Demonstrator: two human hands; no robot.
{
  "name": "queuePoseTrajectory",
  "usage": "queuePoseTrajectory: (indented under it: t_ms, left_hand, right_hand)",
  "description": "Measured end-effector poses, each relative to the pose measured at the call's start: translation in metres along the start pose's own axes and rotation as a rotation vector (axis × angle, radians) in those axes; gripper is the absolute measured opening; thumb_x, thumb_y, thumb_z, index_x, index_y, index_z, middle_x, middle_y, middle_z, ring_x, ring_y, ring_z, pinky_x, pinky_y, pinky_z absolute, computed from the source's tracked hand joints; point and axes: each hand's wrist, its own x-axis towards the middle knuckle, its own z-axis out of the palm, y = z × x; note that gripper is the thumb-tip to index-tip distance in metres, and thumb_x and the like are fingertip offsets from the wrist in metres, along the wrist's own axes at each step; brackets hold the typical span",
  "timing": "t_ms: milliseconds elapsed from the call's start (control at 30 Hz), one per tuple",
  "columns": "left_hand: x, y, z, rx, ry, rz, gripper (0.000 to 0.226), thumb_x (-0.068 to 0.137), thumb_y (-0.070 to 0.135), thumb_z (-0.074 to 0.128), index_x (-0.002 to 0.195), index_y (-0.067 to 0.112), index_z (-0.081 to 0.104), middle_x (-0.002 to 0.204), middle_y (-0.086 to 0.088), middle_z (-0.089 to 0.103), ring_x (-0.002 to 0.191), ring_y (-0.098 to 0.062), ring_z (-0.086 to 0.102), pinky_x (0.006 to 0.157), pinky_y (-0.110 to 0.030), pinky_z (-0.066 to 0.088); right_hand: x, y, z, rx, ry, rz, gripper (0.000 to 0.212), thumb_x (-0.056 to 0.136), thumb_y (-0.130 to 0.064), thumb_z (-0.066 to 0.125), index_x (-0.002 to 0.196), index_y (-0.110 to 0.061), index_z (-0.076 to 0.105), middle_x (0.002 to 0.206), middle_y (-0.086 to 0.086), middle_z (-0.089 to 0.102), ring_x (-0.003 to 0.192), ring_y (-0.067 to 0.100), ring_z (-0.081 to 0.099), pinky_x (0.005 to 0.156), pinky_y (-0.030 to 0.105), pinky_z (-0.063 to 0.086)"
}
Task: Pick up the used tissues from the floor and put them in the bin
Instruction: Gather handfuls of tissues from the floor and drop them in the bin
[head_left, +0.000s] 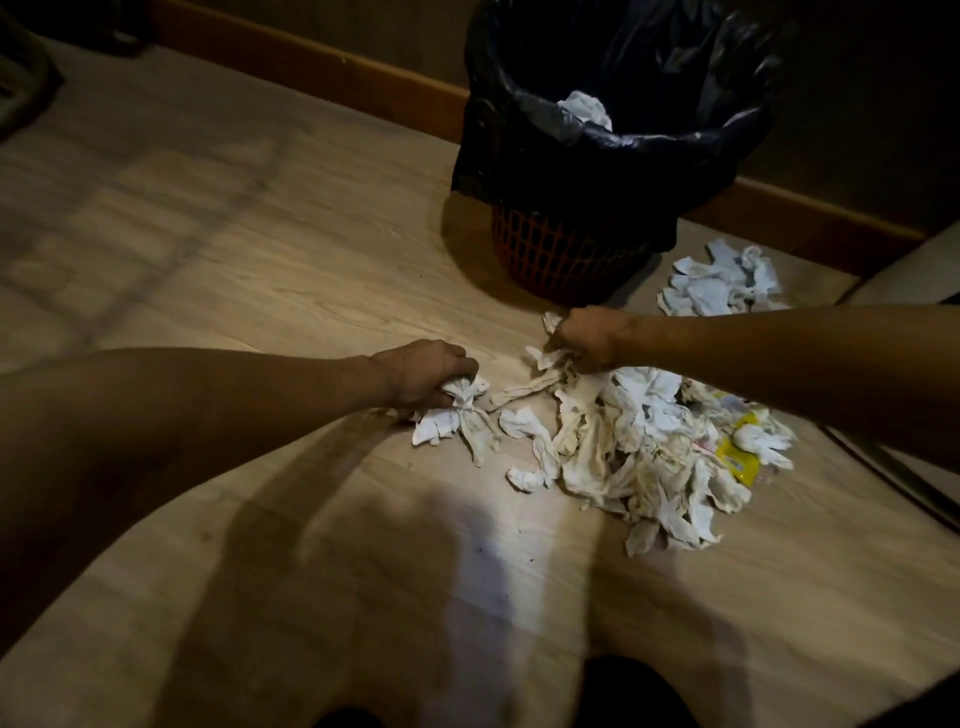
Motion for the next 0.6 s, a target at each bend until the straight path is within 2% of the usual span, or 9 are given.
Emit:
queuePoseTrajectory:
  t_ms: [67,133,233,300,367,433,533,600]
  left_hand:
    - [-0.005,0.002,-0.005,0.014,-0.005,-0.002,0.043,0.084,0.029,0.07,0.121,0.013,0.055,0.111,-0.012,0.059,0.099,-0.033,0.058,0.077,-0.033,0.044]
    - [-0.01,0.004,-0.01,0.043,-0.005,0.003,0.042,0.085,0.03,0.069,0.12,0.012,0.055,0.111,-0.013,0.059,0.099,-0.034,0.058,0.077,-0.034,0.044]
    - [-0.017,0.01,-0.021,0.034,0.024,-0.036,0.043,0.084,0.029,0.071,0.12,0.01,0.055,0.112,-0.014,0.06,0.099,-0.034,0.059,0.077,-0.034,0.044]
    - [-0.021,0.018,-0.031,0.007,0.072,-0.063,0.045,0.083,0.028,0.072,0.12,0.009,0.055,0.113,-0.015,0.06,0.1,-0.035,0.059,0.078,-0.035,0.045]
    - [-0.023,0.032,-0.036,-0.017,0.078,-0.075,0.046,0.084,0.029,0.072,0.121,0.009,0.055,0.115,-0.016,0.06,0.102,-0.035,0.059,0.08,-0.035,0.045]
    - [-0.019,0.052,-0.034,-0.024,0.018,-0.061,0.046,0.084,0.029,0.07,0.122,0.01,0.052,0.116,-0.016,0.061,0.103,-0.034,0.059,0.081,-0.035,0.045]
    - [-0.012,0.081,-0.026,-0.003,-0.1,0.01,0.063,0.085,0.028,0.07,0.138,0.011,0.039,0.123,-0.018,0.06,0.109,-0.036,0.059,0.085,-0.038,0.049]
    - [-0.006,0.093,-0.023,0.027,-0.153,0.069,0.083,0.086,0.027,0.07,0.153,0.016,0.021,0.129,-0.02,0.056,0.114,-0.038,0.056,0.09,-0.04,0.048]
  right_hand:
    - [-0.01,0.002,0.005,-0.005,-0.031,0.004,0.044,0.086,-0.019,0.064,0.13,-0.015,0.062,0.12,0.008,0.068,0.109,0.027,0.065,0.089,0.034,0.053]
    - [-0.019,0.004,0.01,0.03,-0.068,-0.02,0.047,0.086,-0.028,0.065,0.13,-0.013,0.059,0.119,0.01,0.066,0.11,0.03,0.064,0.089,0.036,0.053]
    - [-0.029,-0.002,0.021,0.131,-0.15,-0.052,0.082,0.081,-0.056,0.066,0.147,-0.019,0.035,0.134,0.014,0.052,0.119,0.032,0.056,0.097,0.043,0.05]
    - [-0.033,-0.014,0.03,0.085,-0.192,-0.106,0.093,0.079,-0.058,0.069,0.153,-0.027,0.023,0.139,0.013,0.046,0.122,0.032,0.052,0.101,0.044,0.047]
    - [-0.036,-0.025,0.033,-0.016,-0.235,-0.153,0.072,0.088,-0.038,0.068,0.15,-0.021,0.036,0.135,0.015,0.051,0.119,0.034,0.056,0.096,0.037,0.047]
    - [-0.037,-0.029,0.026,-0.047,-0.212,-0.186,0.047,0.093,-0.024,0.061,0.138,-0.014,0.053,0.128,0.016,0.06,0.115,0.035,0.059,0.09,0.033,0.045]
    - [-0.038,-0.024,0.002,-0.059,-0.125,-0.164,0.034,0.092,-0.02,0.061,0.124,-0.012,0.063,0.122,0.013,0.066,0.112,0.032,0.061,0.089,0.032,0.045]
    - [-0.04,-0.017,-0.014,-0.092,-0.086,-0.106,0.031,0.092,-0.02,0.061,0.121,-0.011,0.064,0.119,0.012,0.066,0.11,0.031,0.062,0.087,0.031,0.045]
